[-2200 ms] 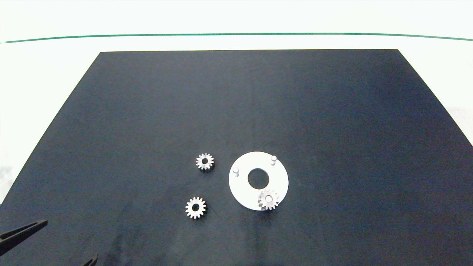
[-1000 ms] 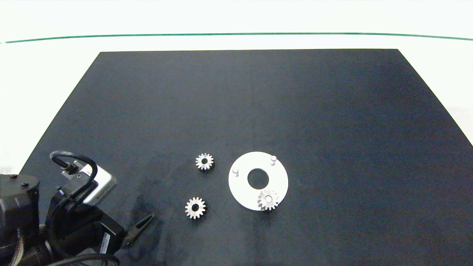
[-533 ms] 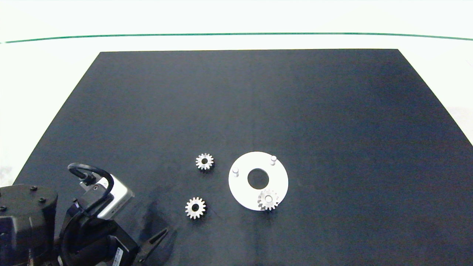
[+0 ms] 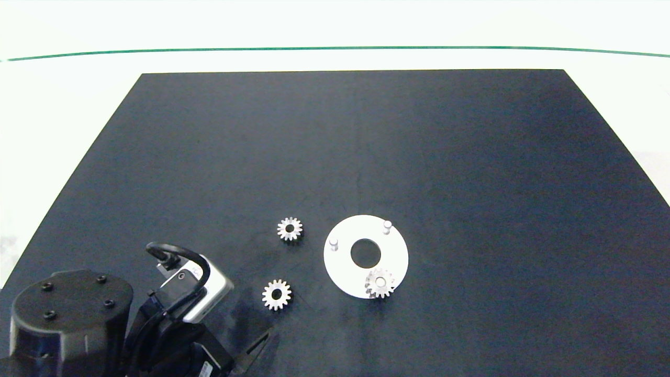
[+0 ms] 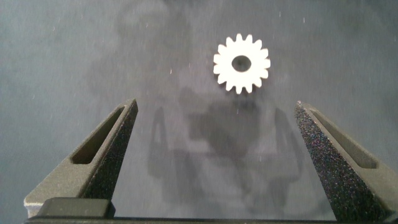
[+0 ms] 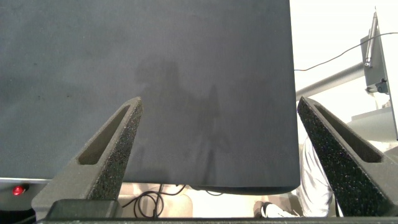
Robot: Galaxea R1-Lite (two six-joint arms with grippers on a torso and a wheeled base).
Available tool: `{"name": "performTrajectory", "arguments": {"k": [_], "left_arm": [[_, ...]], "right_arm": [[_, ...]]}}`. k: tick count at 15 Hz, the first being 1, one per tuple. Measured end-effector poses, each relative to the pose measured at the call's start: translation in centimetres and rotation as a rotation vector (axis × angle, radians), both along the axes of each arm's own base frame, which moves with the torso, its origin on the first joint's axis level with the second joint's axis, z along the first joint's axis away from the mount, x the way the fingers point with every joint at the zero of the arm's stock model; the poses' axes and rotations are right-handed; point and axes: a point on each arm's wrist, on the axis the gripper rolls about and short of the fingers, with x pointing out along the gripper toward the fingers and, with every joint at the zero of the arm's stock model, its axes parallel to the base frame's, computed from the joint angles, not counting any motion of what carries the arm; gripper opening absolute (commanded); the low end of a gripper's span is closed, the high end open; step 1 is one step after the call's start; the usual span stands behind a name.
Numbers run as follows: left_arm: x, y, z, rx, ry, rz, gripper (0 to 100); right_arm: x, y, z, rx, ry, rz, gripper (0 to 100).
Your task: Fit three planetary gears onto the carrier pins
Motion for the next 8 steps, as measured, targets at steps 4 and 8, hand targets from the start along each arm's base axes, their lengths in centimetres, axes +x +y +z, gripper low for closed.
{"name": "performTrajectory", "arguments": {"k": [4, 8], "left_arm": [[1.1, -1.3, -0.8, -0.01, -0.01, -0.008, 100], [1.5, -2.4, -1.6, -0.009, -0.004, -0.023, 100]], "right_arm": [[-0.1, 0.0, -0.1, 0.0, -0.002, 0.0, 100], [-0.2, -0.1, -0.1, 0.002, -0.008, 0.0, 100]]}}
